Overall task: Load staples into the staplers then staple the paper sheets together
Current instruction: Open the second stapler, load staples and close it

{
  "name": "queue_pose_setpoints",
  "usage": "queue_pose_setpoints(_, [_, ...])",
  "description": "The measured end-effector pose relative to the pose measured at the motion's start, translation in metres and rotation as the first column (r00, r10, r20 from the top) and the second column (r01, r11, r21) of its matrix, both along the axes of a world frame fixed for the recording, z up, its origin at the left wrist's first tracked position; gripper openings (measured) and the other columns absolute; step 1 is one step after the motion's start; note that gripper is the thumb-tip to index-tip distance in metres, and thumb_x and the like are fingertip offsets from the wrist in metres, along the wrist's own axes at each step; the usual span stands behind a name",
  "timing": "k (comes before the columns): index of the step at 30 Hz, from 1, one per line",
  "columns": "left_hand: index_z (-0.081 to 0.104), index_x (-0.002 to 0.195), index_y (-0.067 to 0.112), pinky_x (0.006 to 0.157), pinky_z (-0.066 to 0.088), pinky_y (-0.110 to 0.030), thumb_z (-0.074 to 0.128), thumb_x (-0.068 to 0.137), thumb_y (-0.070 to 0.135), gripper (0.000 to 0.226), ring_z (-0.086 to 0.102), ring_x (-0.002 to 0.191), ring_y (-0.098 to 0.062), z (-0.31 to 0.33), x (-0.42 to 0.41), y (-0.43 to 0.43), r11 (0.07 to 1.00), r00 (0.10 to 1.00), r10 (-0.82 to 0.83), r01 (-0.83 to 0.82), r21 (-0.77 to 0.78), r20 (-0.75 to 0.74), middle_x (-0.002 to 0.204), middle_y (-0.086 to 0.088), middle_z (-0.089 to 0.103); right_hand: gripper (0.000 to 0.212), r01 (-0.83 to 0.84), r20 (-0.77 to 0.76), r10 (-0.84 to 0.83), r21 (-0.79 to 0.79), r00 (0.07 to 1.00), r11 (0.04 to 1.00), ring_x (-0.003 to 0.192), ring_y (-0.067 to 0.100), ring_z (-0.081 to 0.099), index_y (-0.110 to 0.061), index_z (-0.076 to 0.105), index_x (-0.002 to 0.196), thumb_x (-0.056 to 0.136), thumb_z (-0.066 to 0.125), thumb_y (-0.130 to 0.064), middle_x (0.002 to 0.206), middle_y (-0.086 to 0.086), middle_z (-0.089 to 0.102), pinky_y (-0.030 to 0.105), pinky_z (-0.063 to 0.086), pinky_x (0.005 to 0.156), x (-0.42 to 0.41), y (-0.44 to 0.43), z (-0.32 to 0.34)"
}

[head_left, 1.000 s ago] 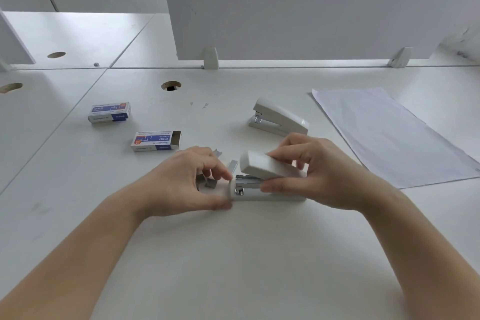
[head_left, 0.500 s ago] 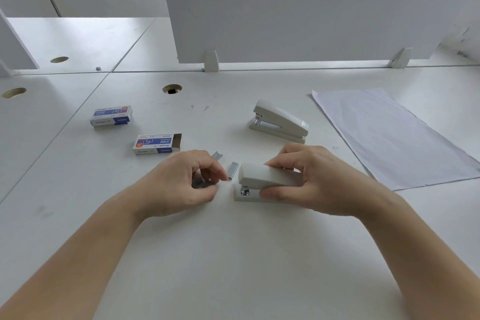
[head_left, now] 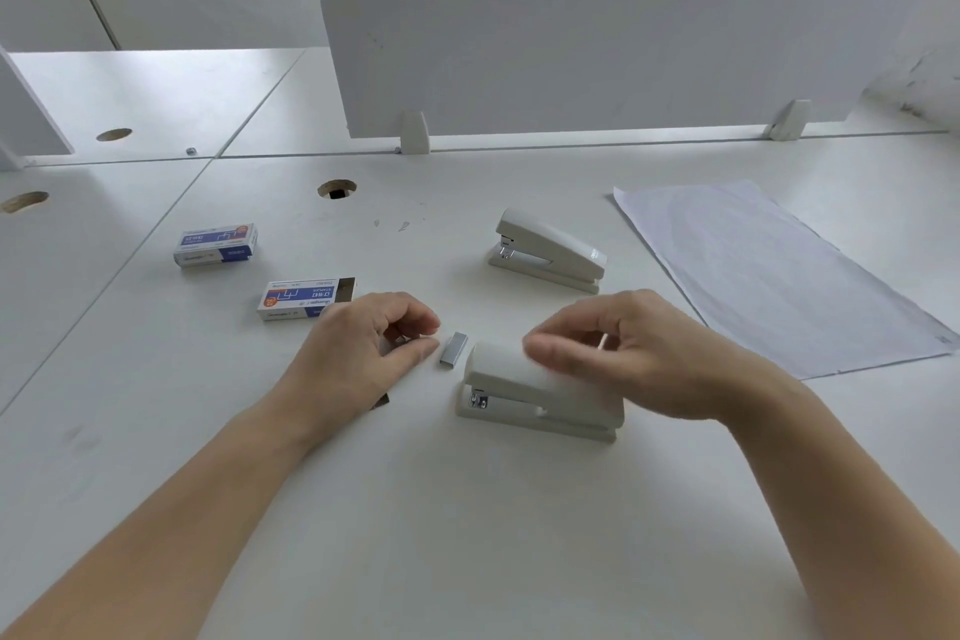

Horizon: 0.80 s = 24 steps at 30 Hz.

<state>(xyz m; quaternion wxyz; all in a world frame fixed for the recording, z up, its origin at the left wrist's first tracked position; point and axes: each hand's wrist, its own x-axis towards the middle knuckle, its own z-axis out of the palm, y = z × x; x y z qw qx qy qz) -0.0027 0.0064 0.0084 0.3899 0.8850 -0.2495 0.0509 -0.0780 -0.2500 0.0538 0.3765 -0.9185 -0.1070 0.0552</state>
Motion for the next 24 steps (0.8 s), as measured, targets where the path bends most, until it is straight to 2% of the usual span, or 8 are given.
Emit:
queue_pose_setpoints(3, [0.072,0.089,0.023,0.074,0.048,-0.015,0.073,0.084,0.025,0.006,0.063,0.082,-0.006,-0.001,0.001,-0.002,1.000,0.998,-0.018,0.017,0.008,0.060,0.084,0.012,0.070,0.044,0.157,0.091,-0.157,0.014,0.983,0.988,0.073,0.020,0.064,-0.035,0.074,0.089,0.084,0.051,-0.072,0.080,-0.001,0.072,0.039,0.057,0.073,0.006,-0.013,-0.002])
queue_pose_setpoints(6, [0.072,0.089,0.027,0.072,0.044,-0.012,0.068,0.075,0.052,0.029,0.060,0.083,-0.007,-0.003,0.001,-0.004,0.996,0.994,-0.063,0.057,0.067,0.087,0.086,0.014,0.067,0.020,0.354,0.256,-0.319,-0.099,0.912,0.930,0.070,0.007,0.058,-0.036,0.064,0.078,0.089,0.063,-0.052,0.080,-0.011,0.063,0.023,0.045,0.066,0.018,-0.016,-0.014])
queue_pose_setpoints(9, [0.075,0.089,0.030,0.075,0.044,-0.016,0.066,0.074,0.053,0.028,0.059,0.089,-0.005,-0.007,0.004,-0.005,0.990,0.991,-0.075,0.062,0.123,0.106,0.090,0.016,0.065,0.021,0.440,0.279,-0.398,-0.105,0.874,0.892,0.074,0.002,0.057,-0.034,0.054,0.077,0.088,0.066,-0.047,0.088,-0.014,0.054,0.020,0.039,0.069,0.027,-0.014,-0.029])
queue_pose_setpoints(12, [0.077,0.088,0.027,0.081,0.044,-0.019,0.073,0.082,0.032,0.009,0.060,0.092,-0.007,-0.010,0.005,-0.007,0.990,0.985,-0.068,0.047,0.130,0.157,0.088,0.014,0.066,0.020,0.426,0.238,-0.384,-0.157,0.892,0.891,0.074,0.005,0.058,-0.032,0.057,0.082,0.087,0.066,-0.050,0.089,-0.013,0.058,0.026,0.046,0.072,0.029,-0.019,-0.033])
queue_pose_setpoints(14, [0.076,0.089,0.026,0.081,0.043,-0.016,0.073,0.083,0.023,0.007,0.060,0.092,-0.008,-0.010,0.006,-0.007,0.989,0.982,-0.074,0.050,0.135,0.172,0.088,0.014,0.067,0.022,0.381,0.159,-0.357,-0.160,0.920,0.911,0.072,0.007,0.059,-0.031,0.063,0.083,0.086,0.066,-0.052,0.084,-0.011,0.064,0.028,0.050,0.069,0.024,-0.024,-0.026])
queue_pose_setpoints(18, [0.071,0.088,0.027,0.071,0.044,-0.017,0.072,0.085,0.027,0.003,0.058,0.085,-0.007,-0.010,0.005,-0.007,0.993,0.983,-0.057,0.038,0.111,0.173,0.084,0.013,0.066,0.022,0.309,0.033,-0.308,-0.194,0.951,0.931,0.072,0.005,0.062,-0.032,0.069,0.085,0.082,0.072,-0.053,0.077,-0.009,0.068,0.028,0.055,0.070,0.018,-0.030,-0.020])
queue_pose_setpoints(21, [0.069,0.088,0.025,0.069,0.040,-0.011,0.071,0.085,0.024,0.004,0.056,0.082,-0.006,-0.010,0.005,-0.009,0.994,0.984,-0.053,0.036,0.101,0.172,0.083,0.011,0.065,0.027,0.307,0.076,-0.298,-0.206,0.952,0.929,0.066,0.003,0.058,-0.029,0.067,0.078,0.084,0.068,-0.055,0.072,-0.009,0.066,0.029,0.053,0.066,0.020,-0.026,-0.024])
queue_pose_setpoints(24, [0.068,0.089,0.025,0.070,0.039,-0.010,0.071,0.085,0.019,0.007,0.056,0.082,-0.006,-0.010,0.006,-0.010,0.994,0.986,-0.040,0.023,0.108,0.164,0.084,0.010,0.064,0.038,0.301,0.133,-0.288,-0.092,0.948,0.949,0.063,0.002,0.053,-0.027,0.066,0.078,0.091,0.054,-0.061,0.067,-0.012,0.059,0.021,0.043,0.060,0.020,-0.014,-0.023])
